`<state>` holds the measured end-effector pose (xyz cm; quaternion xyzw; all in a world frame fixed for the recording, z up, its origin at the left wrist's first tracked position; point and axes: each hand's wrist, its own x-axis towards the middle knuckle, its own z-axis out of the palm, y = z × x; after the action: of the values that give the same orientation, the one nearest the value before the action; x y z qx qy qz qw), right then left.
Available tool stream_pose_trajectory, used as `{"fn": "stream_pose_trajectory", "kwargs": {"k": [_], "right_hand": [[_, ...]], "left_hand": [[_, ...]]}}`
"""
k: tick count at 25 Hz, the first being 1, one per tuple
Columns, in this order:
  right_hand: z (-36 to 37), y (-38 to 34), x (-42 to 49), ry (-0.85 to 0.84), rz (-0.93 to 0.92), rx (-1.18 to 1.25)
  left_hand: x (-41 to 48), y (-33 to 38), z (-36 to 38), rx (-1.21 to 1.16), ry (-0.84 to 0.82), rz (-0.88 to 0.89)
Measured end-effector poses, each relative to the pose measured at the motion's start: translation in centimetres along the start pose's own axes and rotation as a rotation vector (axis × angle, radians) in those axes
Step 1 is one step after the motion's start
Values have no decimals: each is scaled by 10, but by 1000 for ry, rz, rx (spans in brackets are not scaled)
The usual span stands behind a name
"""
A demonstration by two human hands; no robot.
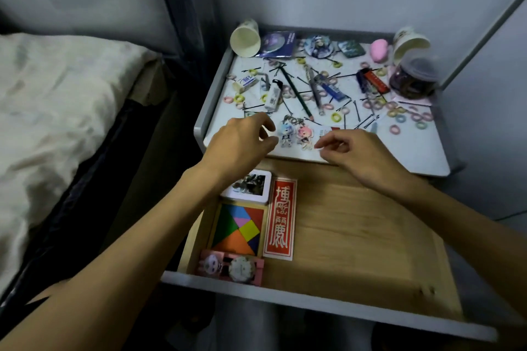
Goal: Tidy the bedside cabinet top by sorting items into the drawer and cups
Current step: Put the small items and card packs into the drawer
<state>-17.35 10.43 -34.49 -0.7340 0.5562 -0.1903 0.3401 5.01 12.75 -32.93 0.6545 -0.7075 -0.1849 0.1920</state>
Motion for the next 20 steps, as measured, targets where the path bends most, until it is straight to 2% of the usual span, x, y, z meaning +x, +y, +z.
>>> {"fn": "stream_pose_trajectory", "kwargs": {"k": [4,9,16,20], "right_hand": [[-16,19,8,-2,29,-14],[-55,12,44,129,-7,-14],[-88,31,168,259,37,-209],[-90,44,231,260,59,-388]], "left_hand": [[28,20,11,-54,12,7],[90,36,13,-232,107,-102],[212,35,20,-128,117,-250],[258,29,40,57,53,-299]]}}
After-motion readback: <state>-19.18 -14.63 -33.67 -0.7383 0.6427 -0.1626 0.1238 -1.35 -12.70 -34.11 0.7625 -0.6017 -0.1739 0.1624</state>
